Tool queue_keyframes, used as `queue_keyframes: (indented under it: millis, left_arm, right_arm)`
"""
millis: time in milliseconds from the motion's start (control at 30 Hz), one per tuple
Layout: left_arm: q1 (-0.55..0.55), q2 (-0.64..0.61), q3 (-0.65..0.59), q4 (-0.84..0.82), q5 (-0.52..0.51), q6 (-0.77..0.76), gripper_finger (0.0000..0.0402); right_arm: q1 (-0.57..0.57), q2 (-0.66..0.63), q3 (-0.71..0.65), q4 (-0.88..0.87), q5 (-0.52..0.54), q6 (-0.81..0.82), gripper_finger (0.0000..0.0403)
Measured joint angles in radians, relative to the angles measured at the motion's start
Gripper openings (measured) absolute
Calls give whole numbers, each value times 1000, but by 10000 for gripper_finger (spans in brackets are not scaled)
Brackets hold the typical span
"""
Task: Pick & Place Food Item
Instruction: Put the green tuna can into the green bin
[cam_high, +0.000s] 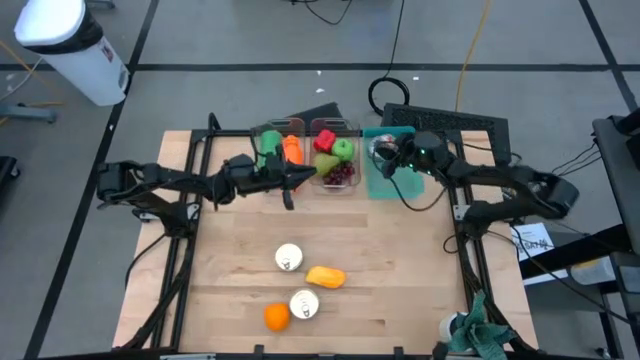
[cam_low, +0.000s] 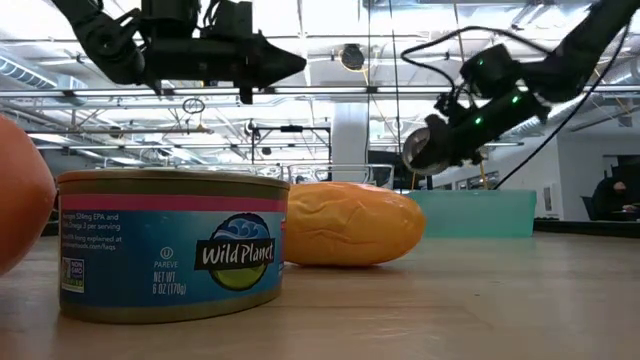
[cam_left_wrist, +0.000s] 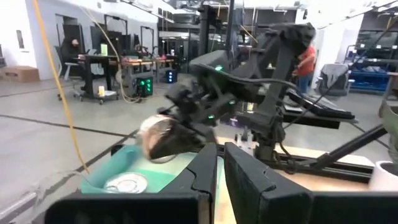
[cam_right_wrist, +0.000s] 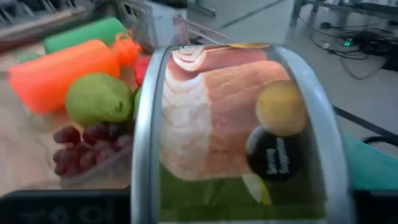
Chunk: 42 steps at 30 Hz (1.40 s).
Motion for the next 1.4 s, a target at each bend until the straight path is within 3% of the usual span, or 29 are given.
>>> queue_keyframes:
  millis: [200, 367, 533, 667, 1067, 1400]
  left_arm:
    - [-36, 0, -3, -5, 0, 8, 42]
    - [-48, 0, -3, -7, 0, 29, 42]
    - [-48, 0, -3, -39, 0, 33, 42]
    - [-48, 0, -3, -56, 0, 33, 42]
    - [-48, 0, -3, -65, 0, 33, 42]
    - [-48, 1, -3, -82, 0, 32, 42]
  right_arm:
    - [-73, 179, 0, 196, -15, 46, 118]
    - [-88, 273, 0, 257, -18, 72, 131]
    - [-85, 343, 0, 323, -13, 67, 120]
    - [-84, 349, 0, 341, -13, 58, 125]
    - [-81, 363, 1, 362, 16, -6, 227]
    - [-80, 298, 1, 356, 65, -56, 224]
